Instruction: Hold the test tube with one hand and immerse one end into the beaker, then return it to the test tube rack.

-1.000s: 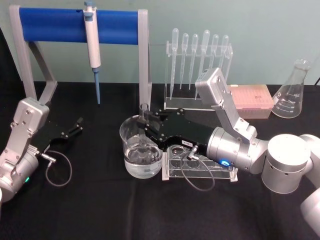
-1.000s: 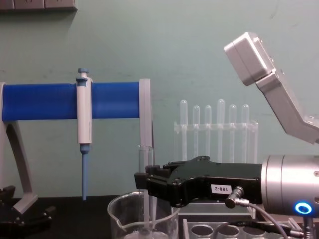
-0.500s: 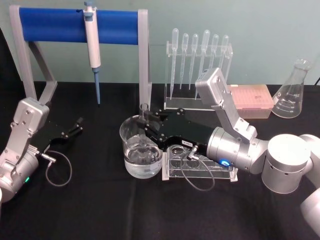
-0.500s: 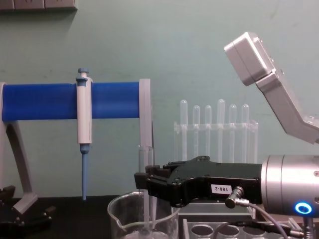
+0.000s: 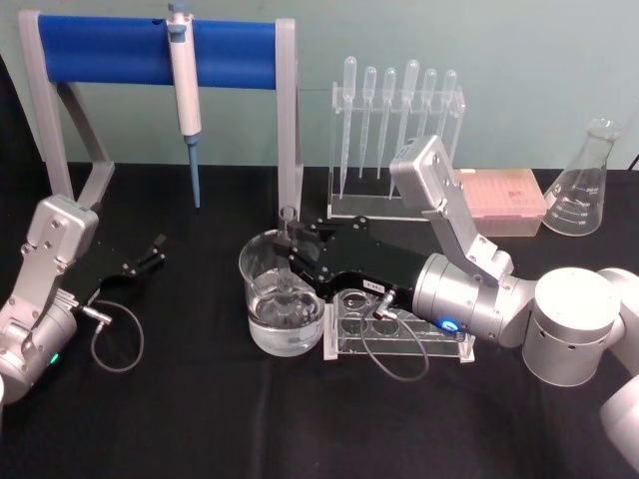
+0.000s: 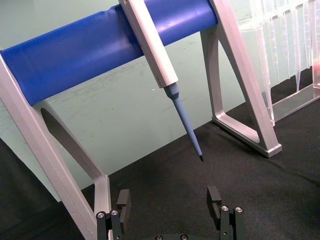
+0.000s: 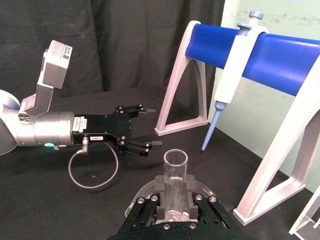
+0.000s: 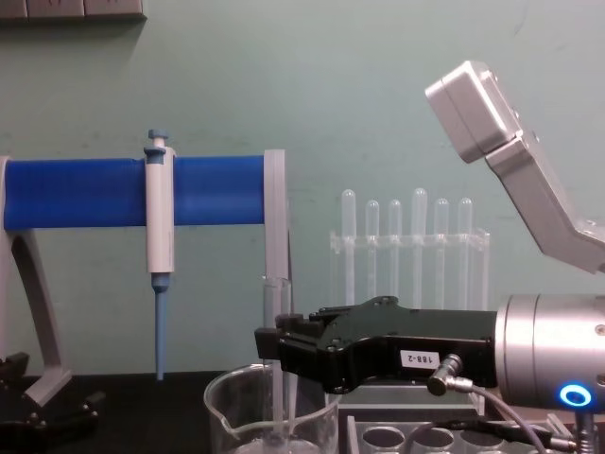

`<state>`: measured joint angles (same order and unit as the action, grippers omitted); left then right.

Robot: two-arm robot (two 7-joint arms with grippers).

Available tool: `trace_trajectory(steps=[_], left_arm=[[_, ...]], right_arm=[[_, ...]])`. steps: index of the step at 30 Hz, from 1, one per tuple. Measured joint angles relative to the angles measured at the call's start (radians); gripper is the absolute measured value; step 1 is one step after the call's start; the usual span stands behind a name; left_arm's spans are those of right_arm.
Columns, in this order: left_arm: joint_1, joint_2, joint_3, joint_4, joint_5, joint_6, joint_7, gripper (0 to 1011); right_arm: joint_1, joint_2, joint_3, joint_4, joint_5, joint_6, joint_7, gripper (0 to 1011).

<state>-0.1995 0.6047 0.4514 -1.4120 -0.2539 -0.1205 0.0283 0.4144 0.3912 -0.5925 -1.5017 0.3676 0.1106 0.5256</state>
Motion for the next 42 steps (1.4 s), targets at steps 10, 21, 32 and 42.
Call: trace_trajectory(steps=[10, 21, 32, 42], left_arm=[[0.000, 0.000, 0.000, 0.000, 0.000, 0.000, 0.000, 1000], [0.000, 0.000, 0.000, 0.000, 0.000, 0.000, 0.000, 1000], [0.000, 0.000, 0.000, 0.000, 0.000, 0.000, 0.000, 1000], [0.000, 0.000, 0.000, 0.000, 0.000, 0.000, 0.000, 1000]], right_arm=[[0.000, 0.000, 0.000, 0.000, 0.000, 0.000, 0.000, 243], [0.000, 0.000, 0.000, 0.000, 0.000, 0.000, 0.000, 243], [0.000, 0.000, 0.000, 0.000, 0.000, 0.000, 0.000, 243], [0.000, 0.000, 0.000, 0.000, 0.000, 0.000, 0.000, 243]])
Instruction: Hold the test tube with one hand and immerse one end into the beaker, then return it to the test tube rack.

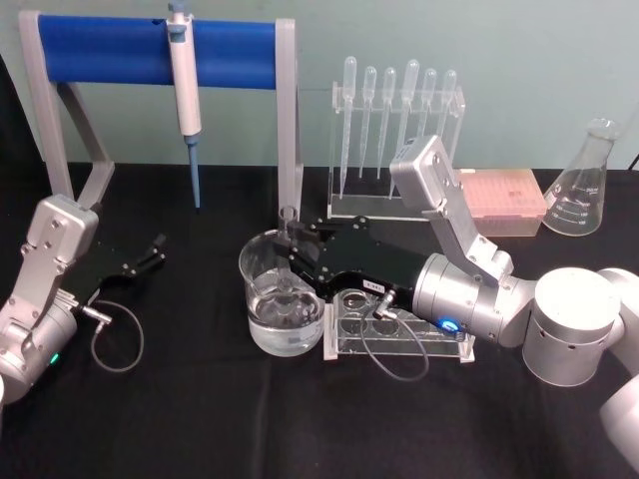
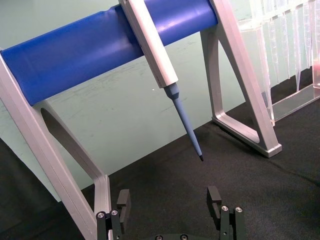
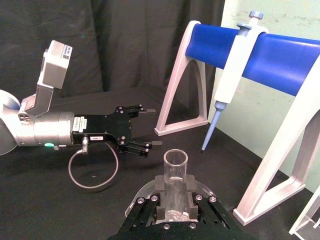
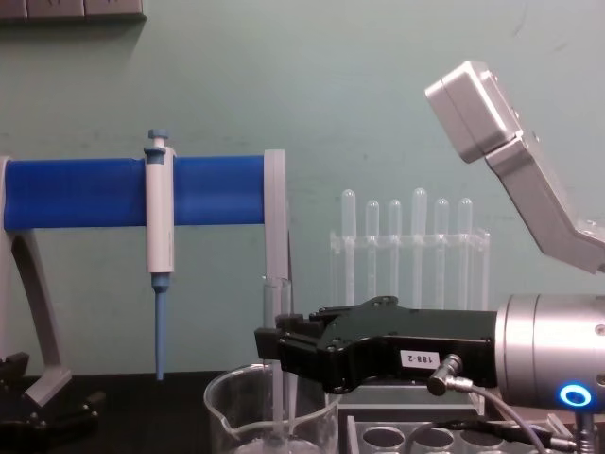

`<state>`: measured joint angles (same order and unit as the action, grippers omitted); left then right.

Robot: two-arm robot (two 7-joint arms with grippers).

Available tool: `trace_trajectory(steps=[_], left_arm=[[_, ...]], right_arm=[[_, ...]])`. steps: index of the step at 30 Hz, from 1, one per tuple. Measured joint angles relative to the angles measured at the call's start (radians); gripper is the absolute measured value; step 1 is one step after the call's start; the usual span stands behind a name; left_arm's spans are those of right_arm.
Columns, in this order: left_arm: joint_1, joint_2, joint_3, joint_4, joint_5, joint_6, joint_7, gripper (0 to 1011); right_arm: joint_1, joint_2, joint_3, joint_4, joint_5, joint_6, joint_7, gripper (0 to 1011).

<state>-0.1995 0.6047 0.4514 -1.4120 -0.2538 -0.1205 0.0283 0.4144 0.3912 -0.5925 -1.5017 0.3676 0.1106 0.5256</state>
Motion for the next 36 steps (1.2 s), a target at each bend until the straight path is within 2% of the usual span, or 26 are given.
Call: trace_trajectory(steps=[36], left_arm=[[0.000, 0.000, 0.000, 0.000, 0.000, 0.000, 0.000, 1000]], right_arm=[[0.000, 0.002, 0.006, -0.008, 0.001, 0.002, 0.000, 243]])
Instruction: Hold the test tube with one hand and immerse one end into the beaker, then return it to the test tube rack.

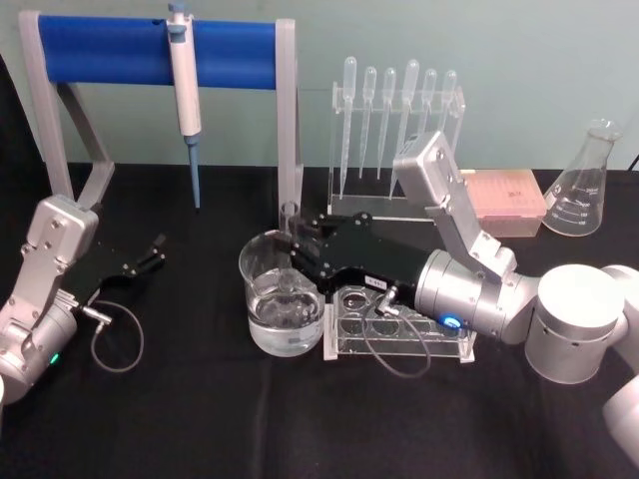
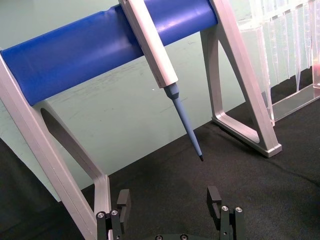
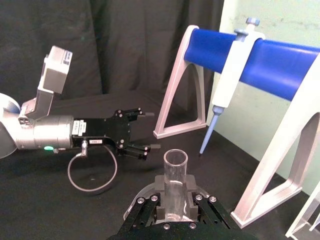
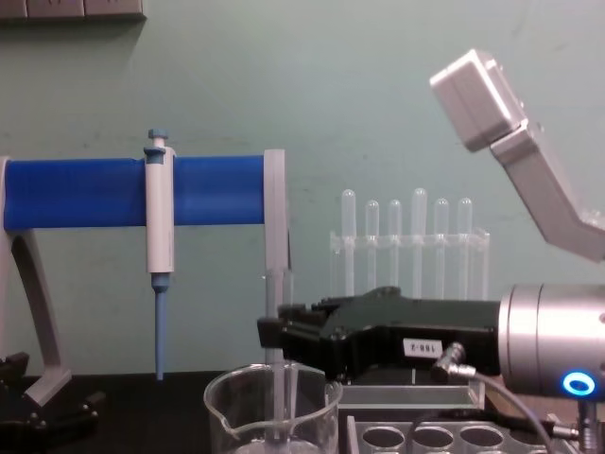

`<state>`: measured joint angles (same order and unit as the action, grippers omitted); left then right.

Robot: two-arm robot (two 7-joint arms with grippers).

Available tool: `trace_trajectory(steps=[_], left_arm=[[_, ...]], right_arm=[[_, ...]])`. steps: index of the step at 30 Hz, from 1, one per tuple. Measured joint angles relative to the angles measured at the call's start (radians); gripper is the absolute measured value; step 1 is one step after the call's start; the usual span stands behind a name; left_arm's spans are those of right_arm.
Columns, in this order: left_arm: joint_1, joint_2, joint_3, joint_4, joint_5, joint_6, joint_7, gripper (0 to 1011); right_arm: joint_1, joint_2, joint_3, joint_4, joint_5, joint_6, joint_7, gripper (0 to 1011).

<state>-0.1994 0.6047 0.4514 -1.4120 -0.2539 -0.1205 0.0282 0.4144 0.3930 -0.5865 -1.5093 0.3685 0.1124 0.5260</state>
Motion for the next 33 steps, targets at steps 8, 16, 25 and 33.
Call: trace_trajectory(steps=[8, 16, 25, 33], left_arm=[[0.000, 0.000, 0.000, 0.000, 0.000, 0.000, 0.000, 1000], [0.000, 0.000, 0.000, 0.000, 0.000, 0.000, 0.000, 1000], [0.000, 0.000, 0.000, 0.000, 0.000, 0.000, 0.000, 1000], [0.000, 0.000, 0.000, 0.000, 0.000, 0.000, 0.000, 1000]], right_arm=[[0.005, 0.007, 0.023, -0.039, 0.026, 0.016, 0.004, 243], [0.016, 0.023, 0.038, -0.090, 0.061, 0.028, 0.015, 243], [0.030, 0.058, 0.054, -0.163, 0.090, 0.033, 0.019, 243], [0.026, 0.120, 0.090, -0.256, 0.145, 0.057, 0.017, 243]])
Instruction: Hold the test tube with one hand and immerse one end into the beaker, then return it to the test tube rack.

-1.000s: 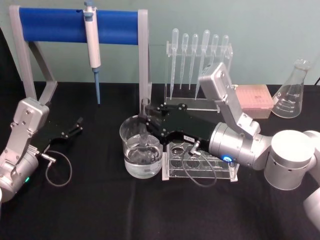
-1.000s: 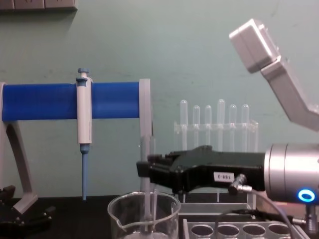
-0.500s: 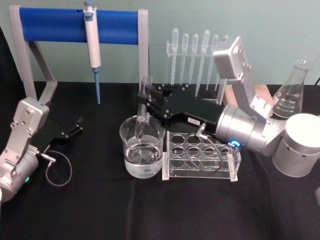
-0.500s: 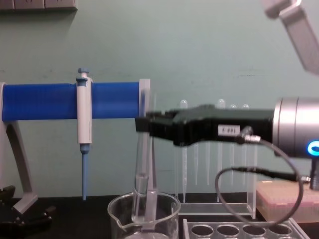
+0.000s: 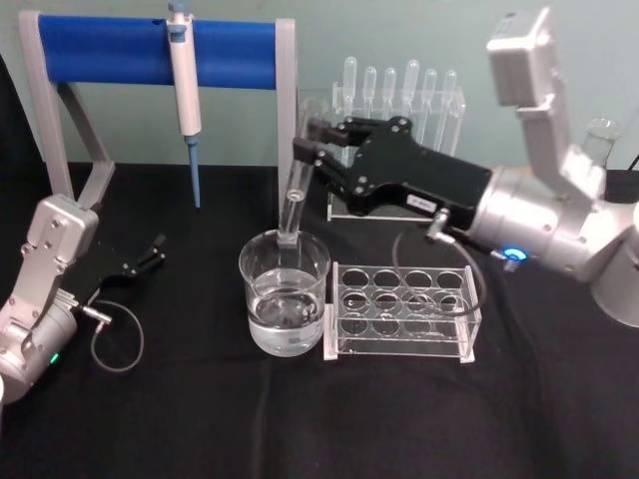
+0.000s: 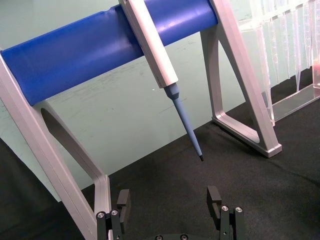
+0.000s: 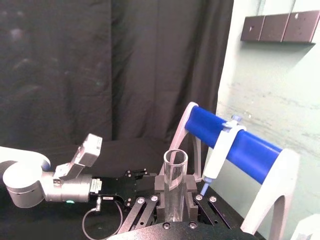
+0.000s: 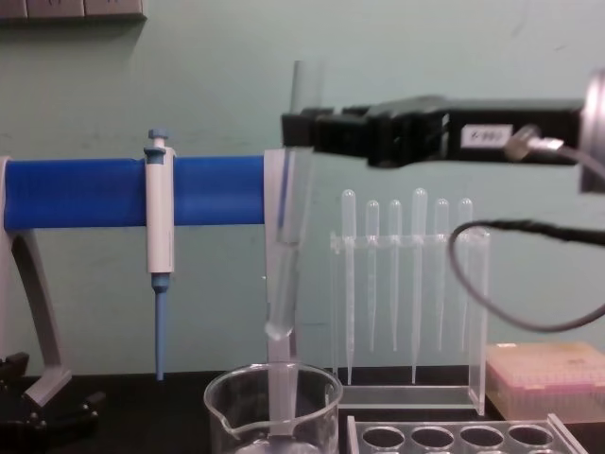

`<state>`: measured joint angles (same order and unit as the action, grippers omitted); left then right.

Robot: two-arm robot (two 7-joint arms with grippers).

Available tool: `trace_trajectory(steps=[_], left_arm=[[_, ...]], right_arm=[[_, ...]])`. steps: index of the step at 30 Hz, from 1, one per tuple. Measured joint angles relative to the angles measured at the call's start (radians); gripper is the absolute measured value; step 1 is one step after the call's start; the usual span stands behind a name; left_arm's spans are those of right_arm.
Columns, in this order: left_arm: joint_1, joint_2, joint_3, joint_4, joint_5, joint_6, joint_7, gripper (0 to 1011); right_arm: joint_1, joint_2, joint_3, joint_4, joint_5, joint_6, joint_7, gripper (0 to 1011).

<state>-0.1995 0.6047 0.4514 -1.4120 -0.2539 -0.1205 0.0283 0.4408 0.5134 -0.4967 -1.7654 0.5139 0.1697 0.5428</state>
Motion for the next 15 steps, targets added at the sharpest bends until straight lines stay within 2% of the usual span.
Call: trace_trajectory(steps=[7, 10, 15], left_arm=[[0.000, 0.000, 0.000, 0.000, 0.000, 0.000, 0.000, 1000], [0.000, 0.000, 0.000, 0.000, 0.000, 0.000, 0.000, 1000], [0.000, 0.000, 0.000, 0.000, 0.000, 0.000, 0.000, 1000]], right_arm=[[-0.028, 0.074, 0.045, -0.054, 0.049, 0.002, 0.006, 243], [-0.060, 0.121, 0.072, -0.072, 0.069, -0.018, 0.008, 243], [-0.113, 0.177, 0.106, -0.089, 0.087, -0.053, 0.008, 243]])
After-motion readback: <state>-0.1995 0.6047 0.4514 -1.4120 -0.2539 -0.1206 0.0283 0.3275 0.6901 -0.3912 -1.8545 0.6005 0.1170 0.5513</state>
